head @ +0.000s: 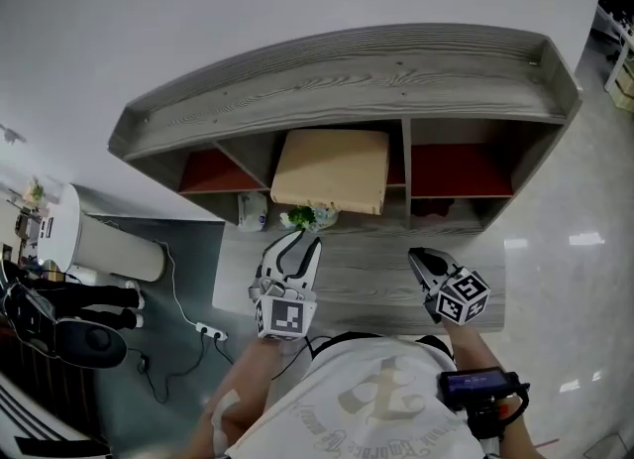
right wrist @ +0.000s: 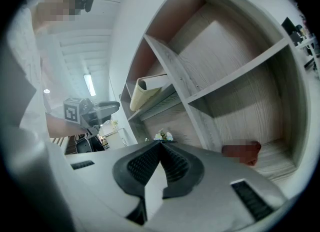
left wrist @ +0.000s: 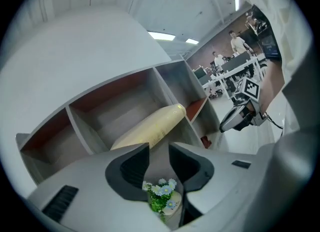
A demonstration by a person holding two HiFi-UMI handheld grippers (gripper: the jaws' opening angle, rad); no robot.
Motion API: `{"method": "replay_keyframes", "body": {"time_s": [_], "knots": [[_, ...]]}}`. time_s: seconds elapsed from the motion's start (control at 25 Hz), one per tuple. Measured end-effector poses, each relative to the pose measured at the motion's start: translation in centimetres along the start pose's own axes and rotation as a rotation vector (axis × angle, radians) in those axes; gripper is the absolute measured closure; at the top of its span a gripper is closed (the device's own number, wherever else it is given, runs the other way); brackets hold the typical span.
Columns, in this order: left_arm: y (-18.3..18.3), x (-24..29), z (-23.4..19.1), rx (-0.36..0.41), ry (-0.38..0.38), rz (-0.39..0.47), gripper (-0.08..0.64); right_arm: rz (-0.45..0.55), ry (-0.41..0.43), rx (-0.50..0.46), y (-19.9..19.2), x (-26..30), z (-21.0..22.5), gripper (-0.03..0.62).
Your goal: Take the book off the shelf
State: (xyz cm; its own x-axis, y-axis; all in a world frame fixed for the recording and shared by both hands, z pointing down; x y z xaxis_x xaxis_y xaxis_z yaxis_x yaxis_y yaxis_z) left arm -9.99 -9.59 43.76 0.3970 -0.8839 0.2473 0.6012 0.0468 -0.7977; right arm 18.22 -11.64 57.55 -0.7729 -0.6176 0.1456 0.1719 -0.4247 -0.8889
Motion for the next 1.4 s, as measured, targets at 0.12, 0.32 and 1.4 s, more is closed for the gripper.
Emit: {"method": "replay_keyframes", "body": {"time_s": [0.12, 0.32, 1.4], "knots": [[0.9, 0.7, -0.3, 0.098, -0.001, -0.015, 0.366, -0.005, 0.002, -0.001, -0.1, 0.1, 0.2, 0.588], [1.9, 1.9, -0.5, 0.248, -0.007, -0.042, 0.272, 0.001, -0.001, 0.010, -0.2, 0.2, 0.4, 0.588], [2.4, 11.9, 0.9, 0.898, 0.043, -0.232, 0.203, 0.029, -0.065, 0.114, -0.9, -2.5, 3.4, 0.588]]}}
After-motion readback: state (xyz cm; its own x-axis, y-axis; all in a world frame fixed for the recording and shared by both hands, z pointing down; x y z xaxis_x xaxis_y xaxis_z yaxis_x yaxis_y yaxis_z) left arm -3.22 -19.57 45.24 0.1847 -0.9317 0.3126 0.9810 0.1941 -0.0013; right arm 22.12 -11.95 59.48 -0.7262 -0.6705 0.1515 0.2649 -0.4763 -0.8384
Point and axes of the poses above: the fingertips, and each gripper's own axes: x forward along the fingers, z to its right, y out of its top, the point moved 9 cm from there along -x, backward along the fingers, and after that the axes turned 1 degree about -y, right-handed, at the moved point
